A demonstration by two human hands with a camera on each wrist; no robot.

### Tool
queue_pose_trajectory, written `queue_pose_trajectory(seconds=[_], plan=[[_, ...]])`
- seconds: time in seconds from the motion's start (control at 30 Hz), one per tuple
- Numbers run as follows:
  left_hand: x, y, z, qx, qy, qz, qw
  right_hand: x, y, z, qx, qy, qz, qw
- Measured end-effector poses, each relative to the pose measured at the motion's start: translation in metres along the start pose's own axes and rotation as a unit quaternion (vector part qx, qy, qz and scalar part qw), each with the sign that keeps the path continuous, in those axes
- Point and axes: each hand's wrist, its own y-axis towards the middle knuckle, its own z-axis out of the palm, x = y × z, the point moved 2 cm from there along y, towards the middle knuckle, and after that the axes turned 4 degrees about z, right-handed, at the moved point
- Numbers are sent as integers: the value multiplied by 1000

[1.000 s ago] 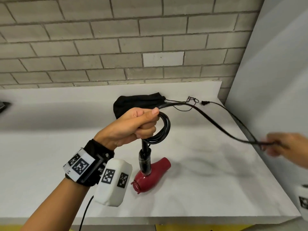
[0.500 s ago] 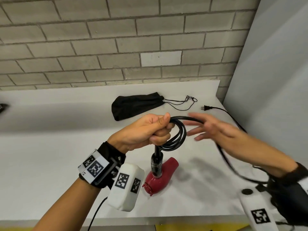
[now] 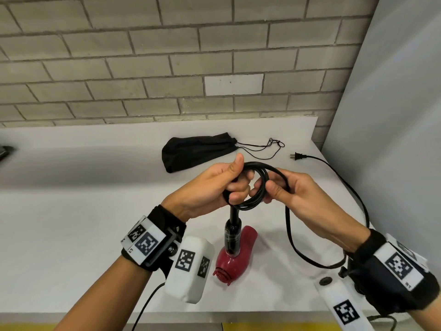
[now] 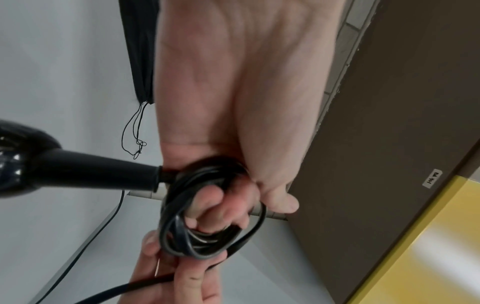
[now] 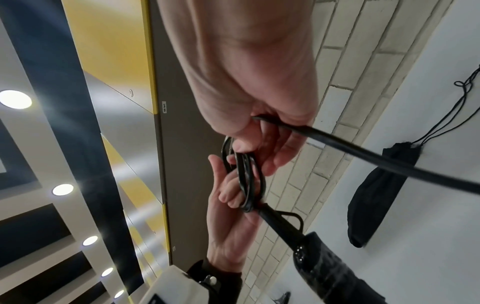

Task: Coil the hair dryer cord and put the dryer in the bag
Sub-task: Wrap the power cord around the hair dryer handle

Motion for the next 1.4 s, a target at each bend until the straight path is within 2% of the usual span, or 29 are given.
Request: queue_pose_trajectory(seconds=[0.17, 0.37, 0.43, 0.57, 0.73, 0.83, 0.9, 0.97, 1.03, 1.1, 1.23, 1.3, 1.4], plan=[[1, 1, 1, -1, 6, -10, 1000, -6, 1, 3, -7, 9, 14, 1000], [3, 1, -1, -17, -25, 10, 999, 4, 0, -6, 49, 0, 27, 998], [4, 0, -5, -24, -49, 16, 998, 6, -6, -16, 61, -20, 33, 997], [2, -3, -18, -63, -80, 25, 994, -1, -24, -53, 40, -65, 17, 997], [2, -4, -24, -81, -89, 35, 992, -10, -46, -76, 13, -188, 17, 982], [2, -7, -33, -98, -119, 45, 987, -16, -58, -85, -85, -316, -29, 944], [3, -8, -35, -92, -125, 44, 987, -22, -66, -86, -157, -439, -56, 883], [4, -8, -32, -73, -136, 40, 987, -29, -69, -75, -181, -550, -85, 811], [4, -6, -28, -56, -156, 35, 986, -33, -69, -56, -160, -618, -92, 764], [5, -4, -27, -49, -176, 32, 983, -34, -69, -33, -125, -653, -119, 737], [6, -3, -24, -49, -188, 28, 981, -22, -72, 12, -37, -658, -205, 724], [6, -3, -21, -46, -187, 25, 981, -13, -72, 27, 9, -662, -251, 706], [5, -2, -15, -31, -182, 19, 983, 4, -68, 42, 47, -654, -306, 690]])
